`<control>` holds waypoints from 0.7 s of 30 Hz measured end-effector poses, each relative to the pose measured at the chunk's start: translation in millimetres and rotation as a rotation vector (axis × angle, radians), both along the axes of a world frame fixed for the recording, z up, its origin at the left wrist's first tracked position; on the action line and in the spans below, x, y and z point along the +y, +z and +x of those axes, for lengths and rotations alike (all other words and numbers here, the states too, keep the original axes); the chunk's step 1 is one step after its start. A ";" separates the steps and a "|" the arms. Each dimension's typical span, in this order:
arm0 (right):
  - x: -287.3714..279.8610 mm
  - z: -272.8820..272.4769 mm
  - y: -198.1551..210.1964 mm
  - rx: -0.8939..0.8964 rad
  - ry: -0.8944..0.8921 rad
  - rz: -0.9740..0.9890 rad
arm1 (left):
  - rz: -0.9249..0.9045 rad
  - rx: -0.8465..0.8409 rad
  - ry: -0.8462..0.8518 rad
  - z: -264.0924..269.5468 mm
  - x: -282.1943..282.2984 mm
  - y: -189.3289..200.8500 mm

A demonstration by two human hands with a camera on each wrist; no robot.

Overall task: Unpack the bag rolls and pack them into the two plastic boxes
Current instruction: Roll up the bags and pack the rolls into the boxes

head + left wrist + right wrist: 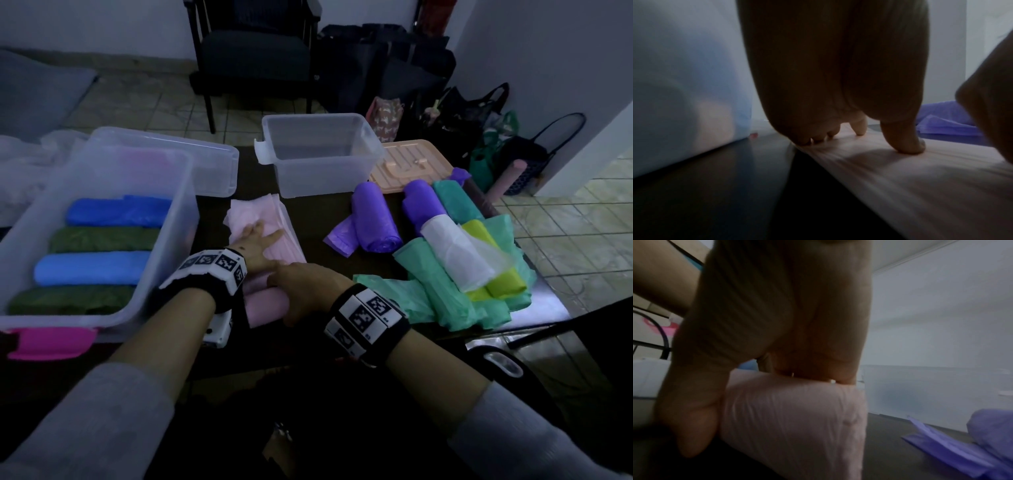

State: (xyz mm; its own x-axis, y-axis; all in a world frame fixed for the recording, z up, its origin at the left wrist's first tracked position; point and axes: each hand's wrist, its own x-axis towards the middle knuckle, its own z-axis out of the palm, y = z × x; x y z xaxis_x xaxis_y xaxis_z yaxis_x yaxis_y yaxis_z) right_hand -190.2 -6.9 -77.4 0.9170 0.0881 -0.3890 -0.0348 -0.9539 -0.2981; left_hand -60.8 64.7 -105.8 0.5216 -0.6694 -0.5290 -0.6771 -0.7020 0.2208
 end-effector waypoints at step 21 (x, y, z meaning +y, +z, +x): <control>-19.7 17.2 7.3 0.008 -0.046 0.069 | -0.480 -0.013 0.282 -21.2 22.0 40.1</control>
